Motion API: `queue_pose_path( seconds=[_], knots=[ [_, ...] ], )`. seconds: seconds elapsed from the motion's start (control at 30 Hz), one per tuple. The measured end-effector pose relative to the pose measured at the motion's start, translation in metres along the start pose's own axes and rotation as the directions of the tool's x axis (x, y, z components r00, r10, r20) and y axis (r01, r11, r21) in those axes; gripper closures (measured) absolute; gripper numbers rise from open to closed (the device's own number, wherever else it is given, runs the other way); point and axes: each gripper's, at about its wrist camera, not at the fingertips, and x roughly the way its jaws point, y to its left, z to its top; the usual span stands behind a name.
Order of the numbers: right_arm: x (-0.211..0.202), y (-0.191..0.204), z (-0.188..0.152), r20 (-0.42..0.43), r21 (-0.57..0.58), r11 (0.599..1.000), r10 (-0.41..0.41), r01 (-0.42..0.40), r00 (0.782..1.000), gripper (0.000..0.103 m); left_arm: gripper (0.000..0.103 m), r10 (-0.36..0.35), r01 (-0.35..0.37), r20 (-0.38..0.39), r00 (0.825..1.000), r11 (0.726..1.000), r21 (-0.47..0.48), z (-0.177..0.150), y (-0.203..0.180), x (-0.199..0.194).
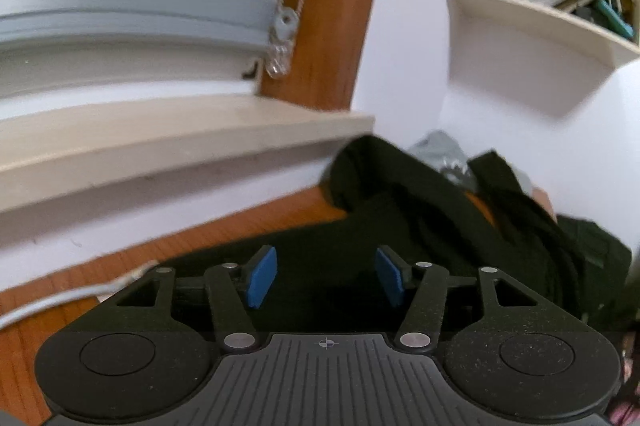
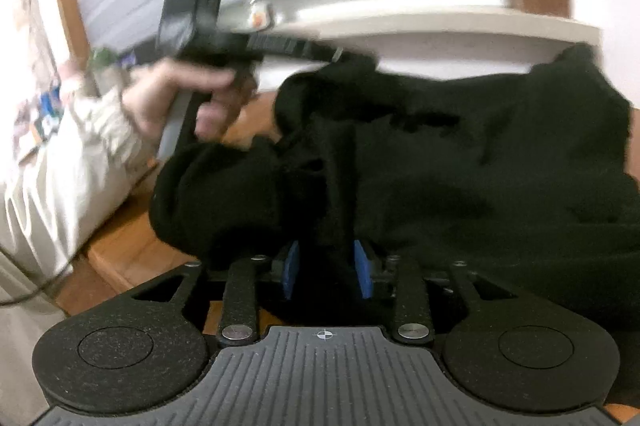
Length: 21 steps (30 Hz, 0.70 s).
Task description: Fold clothes
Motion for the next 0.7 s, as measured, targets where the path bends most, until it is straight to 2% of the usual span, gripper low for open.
queue_pose_path(
  seconds=[0.07,0.13,0.2,0.27,0.33,0.4,0.43,0.5,0.57,0.7],
  knots=[
    [-0.017,-0.018,0.003,0.041,0.03,0.999,-0.042,0.041,0.998,0.064,0.043,-0.005,0.005,-0.021,1.0,1.0,0.005,-0.004,-0.002,0.006],
    [-0.041,-0.045,0.004,0.082,0.084,0.99,-0.124,0.117,0.989,0.061,0.04,-0.01,0.01,-0.041,0.999,1.0,0.006,-0.008,-0.002,0.011],
    [-0.067,-0.074,0.005,0.116,0.141,0.964,-0.241,0.224,0.964,0.059,0.038,-0.015,0.015,-0.062,0.998,1.0,0.001,-0.011,-0.001,0.017],
    [-0.088,-0.108,0.01,0.121,0.185,0.899,-0.422,0.397,0.898,0.057,0.038,-0.01,0.01,-0.078,0.997,1.0,0.006,-0.014,0.0,0.02],
    [-0.102,-0.141,0.015,0.099,0.209,0.808,-0.577,0.55,0.81,0.056,0.037,-0.004,0.005,-0.086,0.996,1.0,0.016,-0.018,-0.001,0.022],
    [-0.107,-0.18,0.02,0.05,0.234,0.72,-0.68,0.653,0.732,0.055,0.036,0.001,0.001,-0.09,0.996,1.0,0.025,-0.02,-0.002,0.022],
    [-0.108,-0.202,0.024,0.021,0.261,0.684,-0.71,0.681,0.704,0.055,0.036,0.002,0.0,-0.091,0.996,1.0,0.029,-0.022,-0.003,0.022],
    [-0.103,-0.234,0.031,-0.017,0.289,0.65,-0.73,0.703,0.683,0.054,0.036,0.006,-0.002,-0.093,0.996,0.999,0.035,-0.024,-0.004,0.022],
    [-0.094,-0.263,0.037,-0.062,0.306,0.616,-0.748,0.726,0.661,0.044,0.036,0.008,-0.004,-0.094,0.996,0.999,0.039,-0.024,-0.005,0.023],
    [-0.079,-0.301,0.04,-0.157,0.303,0.57,-0.761,0.764,0.63,0.046,0.035,0.012,-0.008,-0.095,0.995,0.999,0.047,-0.024,-0.007,0.024]
  ],
)
